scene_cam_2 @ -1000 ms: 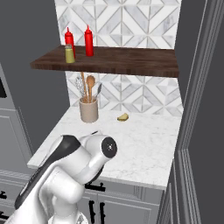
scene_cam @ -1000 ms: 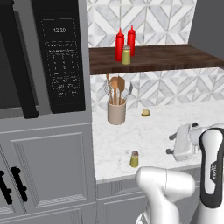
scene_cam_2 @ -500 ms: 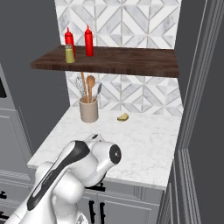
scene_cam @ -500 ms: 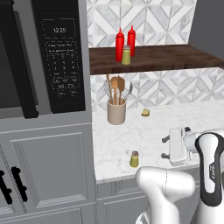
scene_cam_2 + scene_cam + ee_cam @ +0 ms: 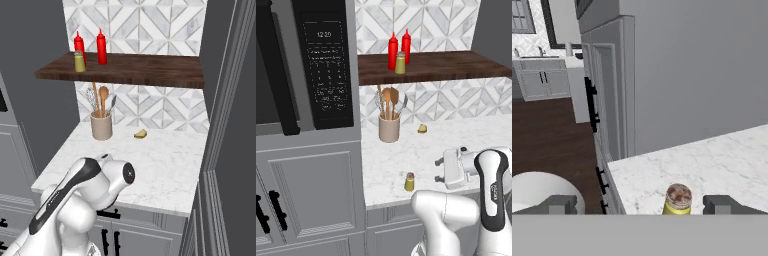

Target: Put the shaker and condiment bottle from the counter next to their counterparts in the cabinet.

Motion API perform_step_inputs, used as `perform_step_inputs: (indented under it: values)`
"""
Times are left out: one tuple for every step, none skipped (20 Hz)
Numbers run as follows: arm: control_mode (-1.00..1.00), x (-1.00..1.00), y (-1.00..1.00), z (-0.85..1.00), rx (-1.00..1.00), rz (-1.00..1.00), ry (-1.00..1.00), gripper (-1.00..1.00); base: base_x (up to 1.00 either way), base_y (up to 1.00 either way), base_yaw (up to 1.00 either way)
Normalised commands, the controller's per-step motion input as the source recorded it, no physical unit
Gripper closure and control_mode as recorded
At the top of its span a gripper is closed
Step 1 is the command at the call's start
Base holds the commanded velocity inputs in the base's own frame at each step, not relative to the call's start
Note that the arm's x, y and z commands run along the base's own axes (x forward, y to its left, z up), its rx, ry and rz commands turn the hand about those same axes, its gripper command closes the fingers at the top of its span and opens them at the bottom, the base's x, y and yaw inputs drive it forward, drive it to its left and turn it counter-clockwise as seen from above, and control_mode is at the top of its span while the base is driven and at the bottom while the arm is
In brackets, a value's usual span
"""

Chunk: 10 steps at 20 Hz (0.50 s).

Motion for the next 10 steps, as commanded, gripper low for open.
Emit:
perform_step_inputs:
  values:
    - [-1.0, 0.0, 0.09, -0.24, 0.01, 0.0, 0.09, -1.0, 0.0, 0.0, 0.0]
    - [-1.0, 0.0, 0.07, -0.21, 0.0, 0.0, 0.07, -1.0, 0.0, 0.0, 0.0]
    - [-1.0, 0.0, 0.06, -0.2, 0.0, 0.0, 0.03, -1.0, 0.0, 0.0, 0.0]
    - [-1.0, 0.0, 0.04, -0.14, 0.01, 0.01, 0.0, -1.0, 0.0, 0.0, 0.0]
    - [-1.0, 0.0, 0.06, -0.16, 0.01, 0.02, 0.0, -1.0, 0.0, 0.0, 0.0]
    - [-1.0, 0.0, 0.08, -0.16, 0.0, 0.02, 0.0, -1.0, 0.0, 0.0, 0.0]
    - [-1.0, 0.0, 0.06, -0.13, 0.0, 0.02, 0.0, -1.0, 0.0, 0.0, 0.0]
    - [-1.0, 0.0, 0.09, -0.13, 0.0, 0.02, 0.0, -1.0, 0.0, 0.0, 0.0]
    - [-1.0, 0.0, 0.14, -0.09, 0.0, 0.02, 0.0, -1.0, 0.0, 0.0, 0.0]
    - [-1.0, 0.0, 0.14, -0.09, 0.01, 0.01, 0.0, -1.0, 0.0, 0.0, 0.0]
